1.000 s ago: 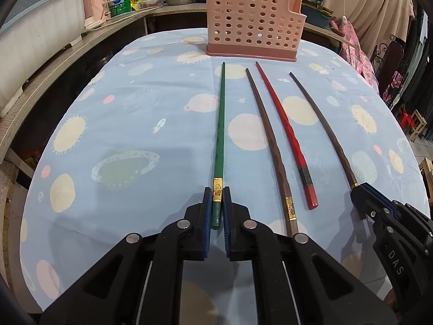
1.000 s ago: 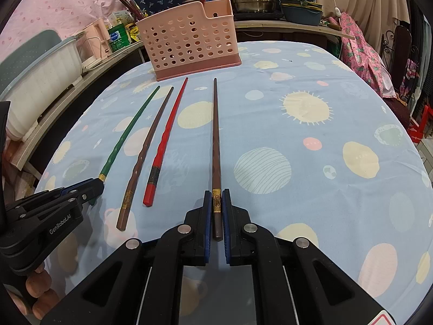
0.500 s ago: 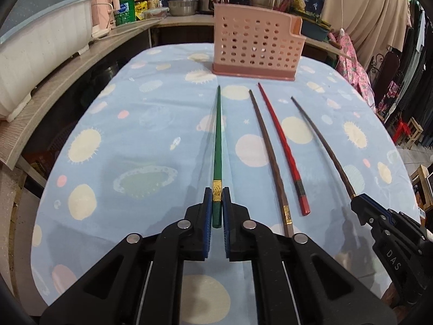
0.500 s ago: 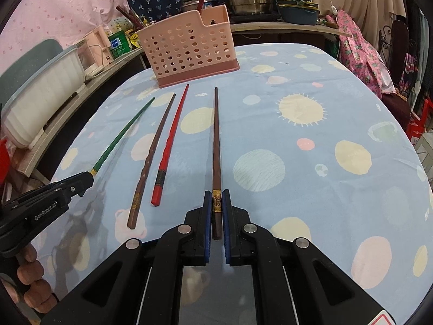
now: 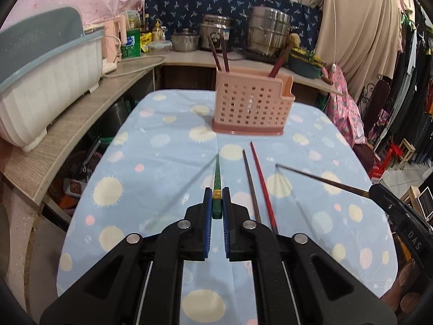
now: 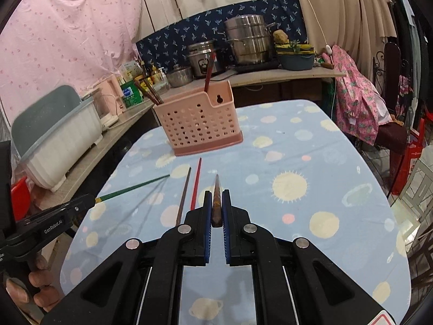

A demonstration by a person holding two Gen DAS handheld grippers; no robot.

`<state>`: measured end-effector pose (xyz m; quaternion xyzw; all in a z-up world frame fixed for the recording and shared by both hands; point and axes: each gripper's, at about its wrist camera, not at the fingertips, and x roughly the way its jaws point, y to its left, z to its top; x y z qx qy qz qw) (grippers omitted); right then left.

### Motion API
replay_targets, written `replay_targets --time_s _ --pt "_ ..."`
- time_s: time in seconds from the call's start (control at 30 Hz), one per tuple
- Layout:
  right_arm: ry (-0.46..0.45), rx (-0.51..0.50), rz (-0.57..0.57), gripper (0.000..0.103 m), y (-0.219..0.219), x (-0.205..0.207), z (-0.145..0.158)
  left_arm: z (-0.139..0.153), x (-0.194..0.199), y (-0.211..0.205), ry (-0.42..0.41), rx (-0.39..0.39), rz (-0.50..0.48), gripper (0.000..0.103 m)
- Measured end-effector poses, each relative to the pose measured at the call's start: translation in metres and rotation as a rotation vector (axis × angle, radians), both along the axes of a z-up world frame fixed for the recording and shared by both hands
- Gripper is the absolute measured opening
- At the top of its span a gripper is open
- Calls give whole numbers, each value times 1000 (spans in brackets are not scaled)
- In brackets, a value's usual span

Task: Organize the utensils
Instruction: 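Lift both held chopsticks and carry them over the pink holder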

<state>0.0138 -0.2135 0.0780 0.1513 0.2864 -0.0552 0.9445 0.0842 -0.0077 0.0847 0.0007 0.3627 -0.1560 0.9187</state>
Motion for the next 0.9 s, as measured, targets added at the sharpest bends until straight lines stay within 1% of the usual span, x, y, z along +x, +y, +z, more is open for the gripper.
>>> replay_targets --time_s 0.23,0.5,0.73,0.9 --pt "-116 38 0 7 -19 16 53 53 22 -3 -101 -43 5 7" --pt "-198 35 16 7 -28 44 94 97 57 -13 -148 -100 2 7" --pt "-279 41 22 7 -40 81 134 141 97 -22 -189 -154 3 7" --pt "-354 29 12 7 -48 123 171 180 128 -33 -285 -197 29 7"
